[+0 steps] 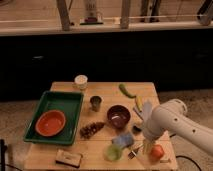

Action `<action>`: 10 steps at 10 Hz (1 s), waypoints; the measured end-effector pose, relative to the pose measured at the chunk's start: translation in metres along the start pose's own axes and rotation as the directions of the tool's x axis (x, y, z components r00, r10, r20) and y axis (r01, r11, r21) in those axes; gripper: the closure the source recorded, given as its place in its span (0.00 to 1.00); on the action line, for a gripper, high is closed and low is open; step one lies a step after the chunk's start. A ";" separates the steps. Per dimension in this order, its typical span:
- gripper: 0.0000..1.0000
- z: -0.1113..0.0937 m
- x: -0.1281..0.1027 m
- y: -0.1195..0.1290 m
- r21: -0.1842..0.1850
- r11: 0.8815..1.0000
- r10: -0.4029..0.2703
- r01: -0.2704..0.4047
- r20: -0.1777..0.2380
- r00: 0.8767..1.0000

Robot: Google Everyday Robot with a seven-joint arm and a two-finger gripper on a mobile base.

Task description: Place apple in paper cup

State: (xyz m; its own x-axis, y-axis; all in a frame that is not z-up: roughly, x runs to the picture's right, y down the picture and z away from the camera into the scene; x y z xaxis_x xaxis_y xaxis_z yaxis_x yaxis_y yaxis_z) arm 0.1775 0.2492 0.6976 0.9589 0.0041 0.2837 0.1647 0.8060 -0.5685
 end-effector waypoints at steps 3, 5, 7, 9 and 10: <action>0.20 -0.001 0.015 0.009 -0.013 1.000 0.028 -0.028 0.002 1.000; 0.20 0.001 0.030 0.019 -0.029 0.998 0.047 -0.047 0.008 0.999; 0.20 0.004 0.041 0.028 -0.046 0.997 0.059 -0.058 0.012 0.998; 0.20 0.010 0.049 0.036 -0.066 0.996 0.059 -0.058 0.016 0.998; 0.20 0.012 0.054 0.040 -0.071 0.996 0.062 -0.061 0.018 0.998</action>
State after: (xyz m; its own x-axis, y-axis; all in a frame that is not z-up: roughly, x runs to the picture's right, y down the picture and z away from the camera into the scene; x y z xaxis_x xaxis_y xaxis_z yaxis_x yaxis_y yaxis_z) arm 0.2330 0.2890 0.6988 0.9631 0.0650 0.2613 0.1217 0.7605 -0.6379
